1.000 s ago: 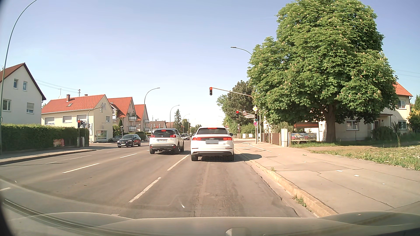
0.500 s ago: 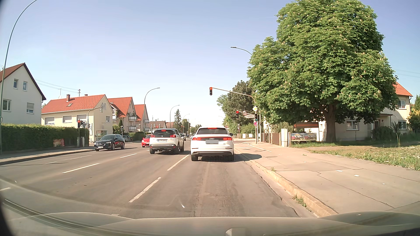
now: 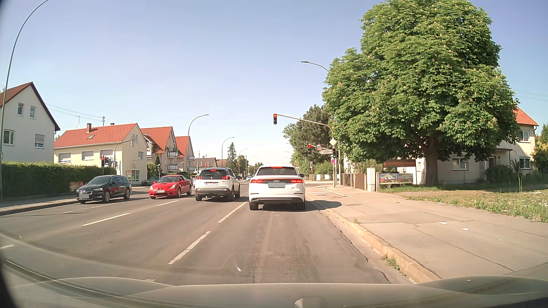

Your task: Follow the waypoints while adhering to traffic rules and regulations

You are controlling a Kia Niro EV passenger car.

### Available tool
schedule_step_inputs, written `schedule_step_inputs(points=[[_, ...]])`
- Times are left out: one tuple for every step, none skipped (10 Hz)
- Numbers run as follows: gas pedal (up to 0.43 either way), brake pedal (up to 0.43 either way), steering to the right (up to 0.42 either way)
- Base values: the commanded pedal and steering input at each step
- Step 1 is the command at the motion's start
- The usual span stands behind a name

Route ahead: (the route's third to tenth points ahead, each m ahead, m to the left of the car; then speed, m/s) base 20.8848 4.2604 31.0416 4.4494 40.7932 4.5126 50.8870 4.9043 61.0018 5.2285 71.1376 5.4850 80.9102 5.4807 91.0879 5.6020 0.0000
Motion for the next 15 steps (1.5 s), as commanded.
schedule_step_inputs(points=[[0.000,0.134,0.006],[0.000,0.134,0.005],[0.000,0.134,0.007],[0.000,0.134,0.005],[0.000,0.134,0.006],[0.000,0.134,0.006],[0.000,0.134,0.006],[0.000,0.134,0.006],[0.000,0.134,0.006],[0.000,0.134,0.007],[0.000,0.134,0.006],[0.000,0.128,0.006],[0.000,0.134,0.006],[0.000,0.128,0.007],[0.000,0.134,0.007]])
